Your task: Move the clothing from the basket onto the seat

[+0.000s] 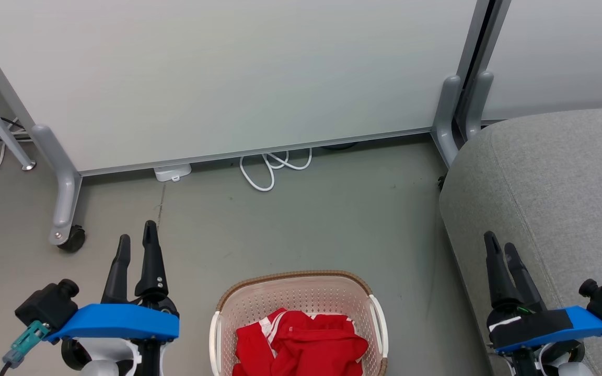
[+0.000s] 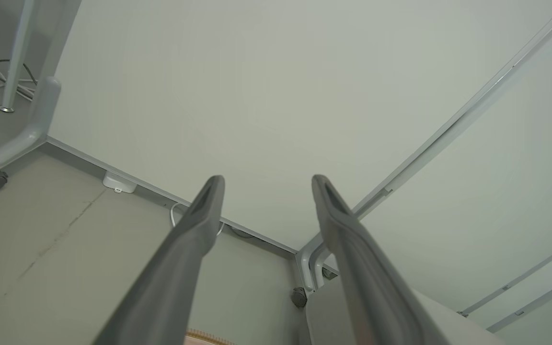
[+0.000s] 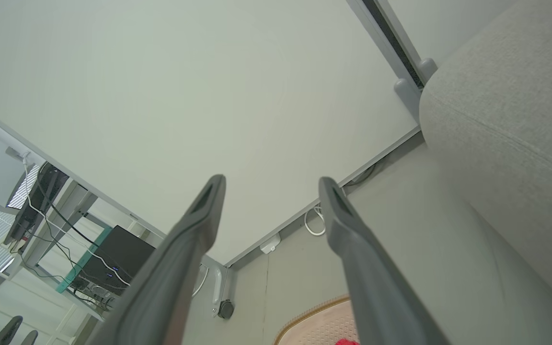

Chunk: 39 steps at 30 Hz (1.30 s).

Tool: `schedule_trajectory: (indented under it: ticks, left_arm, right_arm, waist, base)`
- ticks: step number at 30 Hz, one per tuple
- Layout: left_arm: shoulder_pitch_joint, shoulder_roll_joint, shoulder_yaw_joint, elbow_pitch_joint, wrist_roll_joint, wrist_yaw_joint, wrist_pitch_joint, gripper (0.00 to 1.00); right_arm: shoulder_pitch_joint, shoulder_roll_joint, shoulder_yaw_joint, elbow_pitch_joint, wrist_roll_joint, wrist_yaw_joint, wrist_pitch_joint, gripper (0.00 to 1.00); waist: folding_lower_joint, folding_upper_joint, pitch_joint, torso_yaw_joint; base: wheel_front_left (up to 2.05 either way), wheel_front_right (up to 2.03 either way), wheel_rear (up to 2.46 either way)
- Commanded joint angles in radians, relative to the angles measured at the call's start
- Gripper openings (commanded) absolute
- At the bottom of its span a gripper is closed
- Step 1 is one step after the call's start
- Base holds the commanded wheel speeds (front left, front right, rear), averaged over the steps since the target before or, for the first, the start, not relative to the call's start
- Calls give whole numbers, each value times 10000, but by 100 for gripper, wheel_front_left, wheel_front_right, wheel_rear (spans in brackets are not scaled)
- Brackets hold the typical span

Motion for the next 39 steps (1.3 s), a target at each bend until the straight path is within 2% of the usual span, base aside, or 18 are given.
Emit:
schedule_trajectory:
  ticks: [1,14,39]
  left_arm:
    - [-252,84,-128,-105,436,-8,-106,100]
    - [-270,91,-524,123,2443,-76,-469,100]
    - [-290,102,-872,271,4846,-167,-1029,100]
  right_arm:
    - [-189,-76,-36,-160,-475,15,-110,100]
    - [-117,-87,-1,-49,-2301,18,-466,100]
    - [-3,-103,73,4,-4733,23,-1033,100]
  waist:
    - [0,0,-1,11]
    - [0,0,9,43]
    - [0,0,35,89]
  base:
    - [0,0,0]
    - [0,0,0]
    - [0,0,0]
